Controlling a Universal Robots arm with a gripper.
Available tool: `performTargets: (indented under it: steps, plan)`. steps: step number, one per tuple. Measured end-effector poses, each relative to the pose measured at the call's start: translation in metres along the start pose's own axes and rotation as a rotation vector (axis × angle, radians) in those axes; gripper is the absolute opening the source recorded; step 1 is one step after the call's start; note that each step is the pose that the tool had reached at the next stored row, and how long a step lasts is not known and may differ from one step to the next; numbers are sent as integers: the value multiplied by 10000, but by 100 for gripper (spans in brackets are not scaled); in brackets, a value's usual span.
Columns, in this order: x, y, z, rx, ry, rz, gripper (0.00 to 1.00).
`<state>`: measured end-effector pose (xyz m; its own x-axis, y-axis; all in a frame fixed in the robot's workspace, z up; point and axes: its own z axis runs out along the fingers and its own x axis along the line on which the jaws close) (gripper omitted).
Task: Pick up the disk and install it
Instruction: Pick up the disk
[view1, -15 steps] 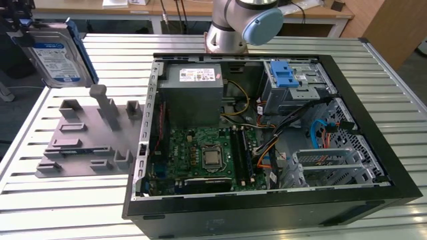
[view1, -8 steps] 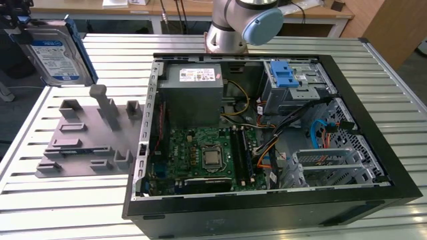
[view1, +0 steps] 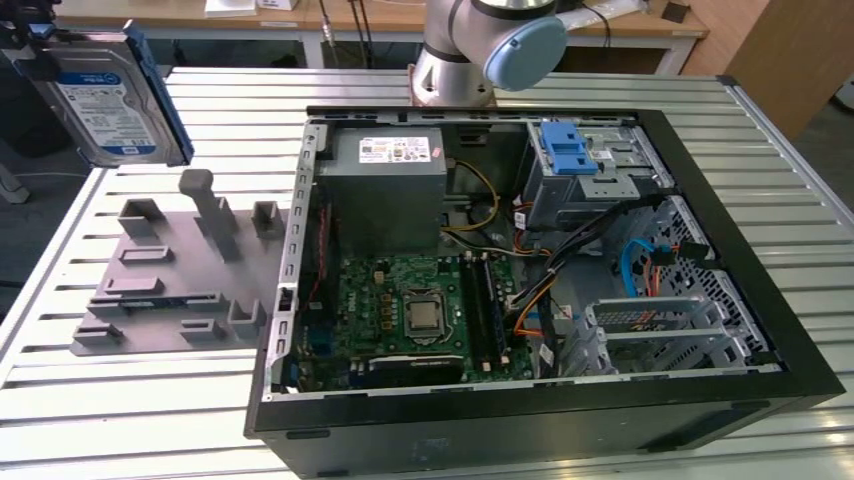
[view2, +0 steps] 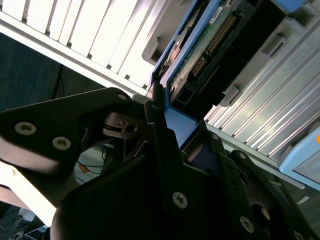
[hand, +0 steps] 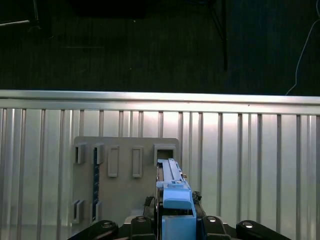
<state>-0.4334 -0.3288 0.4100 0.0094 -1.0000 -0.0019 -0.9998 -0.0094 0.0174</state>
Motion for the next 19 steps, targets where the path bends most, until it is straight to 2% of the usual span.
performTargets:
  steps: [6, 13, 19]
  plan:
    - [0, 15, -82, 133, 2, -2, 36]
    - [0, 22, -190, 196, 2, -1, 36]
    - [0, 26, -308, 217, 2, -1, 36]
